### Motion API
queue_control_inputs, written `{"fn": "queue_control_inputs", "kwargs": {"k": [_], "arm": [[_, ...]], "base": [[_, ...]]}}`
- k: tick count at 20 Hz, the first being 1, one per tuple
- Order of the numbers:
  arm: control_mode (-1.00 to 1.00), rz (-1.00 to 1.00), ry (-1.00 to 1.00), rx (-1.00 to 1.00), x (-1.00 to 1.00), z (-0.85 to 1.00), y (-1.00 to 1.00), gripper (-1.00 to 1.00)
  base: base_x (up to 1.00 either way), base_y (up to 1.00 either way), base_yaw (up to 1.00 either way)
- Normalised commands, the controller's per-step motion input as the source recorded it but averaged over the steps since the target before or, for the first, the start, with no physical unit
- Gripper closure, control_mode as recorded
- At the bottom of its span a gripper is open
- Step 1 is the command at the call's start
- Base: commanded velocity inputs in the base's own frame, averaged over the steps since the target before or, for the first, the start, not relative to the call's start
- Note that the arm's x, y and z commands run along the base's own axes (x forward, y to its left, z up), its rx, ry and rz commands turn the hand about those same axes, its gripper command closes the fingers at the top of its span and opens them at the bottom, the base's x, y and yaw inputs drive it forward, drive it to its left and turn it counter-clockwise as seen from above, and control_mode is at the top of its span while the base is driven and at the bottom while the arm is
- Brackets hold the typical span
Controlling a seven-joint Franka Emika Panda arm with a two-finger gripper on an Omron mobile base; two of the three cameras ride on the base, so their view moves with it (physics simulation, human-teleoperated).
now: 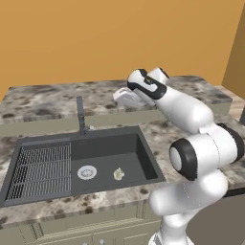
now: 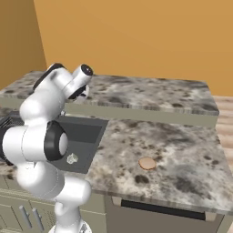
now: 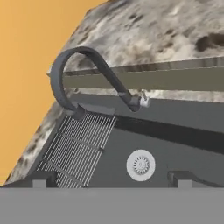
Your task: Turn on the sink faucet. Then move the garlic from the counter to the sink. Turn off the sink. Move the vegetable from the sink to the pot next to the stove. Finally move the pot to the center burner.
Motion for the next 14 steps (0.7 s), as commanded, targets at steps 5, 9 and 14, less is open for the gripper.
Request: {"fn": "queue_control_inputs", "kwargs": {"k": [5,9,14], "arm": [[-1.00,-0.12,0.20,-0.11,-0.58,-0.75,0.00,-1.00],[-1.00,-0.12,0.06,-0.13,-0.55,-0.82,-0.06,-1.00],[-1.00,-0.12,0.02,-0.02,-0.53,-0.59,-0.14,-1.00]], "base": [[0.00,0.00,0.00],[0.00,0.00,0.00],[0.00,0.00,0.00]]}}
